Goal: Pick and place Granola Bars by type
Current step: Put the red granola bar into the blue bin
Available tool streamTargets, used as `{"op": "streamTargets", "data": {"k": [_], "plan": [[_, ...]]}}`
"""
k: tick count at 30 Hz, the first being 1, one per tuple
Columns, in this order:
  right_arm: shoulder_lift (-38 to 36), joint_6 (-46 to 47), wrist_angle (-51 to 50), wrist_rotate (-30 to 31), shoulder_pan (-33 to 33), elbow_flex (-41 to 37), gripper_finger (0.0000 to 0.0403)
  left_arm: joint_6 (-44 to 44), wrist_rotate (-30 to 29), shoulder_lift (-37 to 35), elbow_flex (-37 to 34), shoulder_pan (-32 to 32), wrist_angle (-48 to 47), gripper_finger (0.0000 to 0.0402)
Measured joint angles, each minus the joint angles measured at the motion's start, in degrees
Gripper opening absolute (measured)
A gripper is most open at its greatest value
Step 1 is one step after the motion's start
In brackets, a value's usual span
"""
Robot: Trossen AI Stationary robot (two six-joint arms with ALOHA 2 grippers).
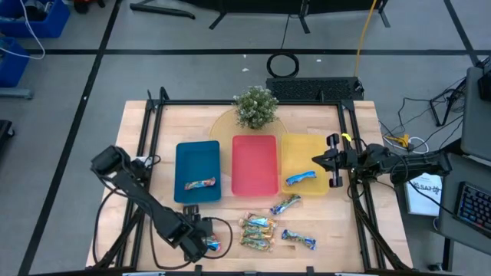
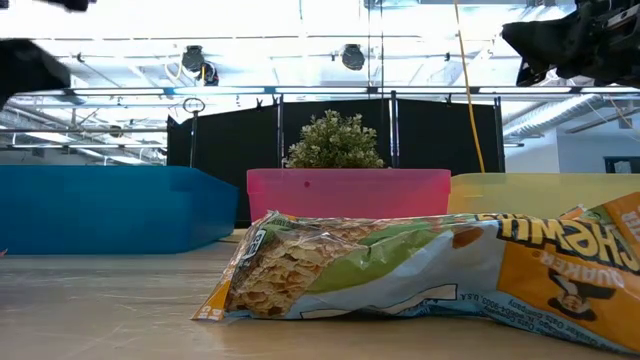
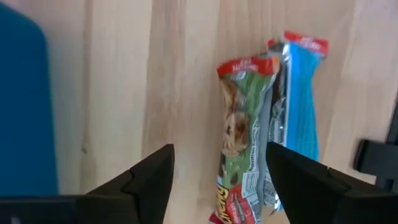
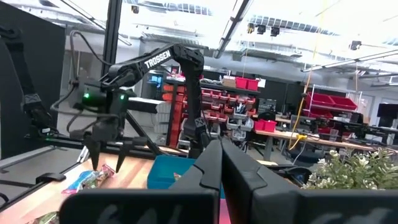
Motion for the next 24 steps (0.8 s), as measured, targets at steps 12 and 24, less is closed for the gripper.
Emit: {"op": "streamTargets", "data": {"k": [12, 24], "plan": [[0.0, -2.3, 0.3, 0.0, 0.0, 0.0, 0.0, -3.4, 1.2, 4.3, 0.0, -0.8, 0.6, 0.0267], [0.0, -4.8, 0.3, 0.0, 0.0, 0.0, 0.0, 2.9, 1.8, 7.4, 0.2, -0.3, 1.8, 0.0258]]}}
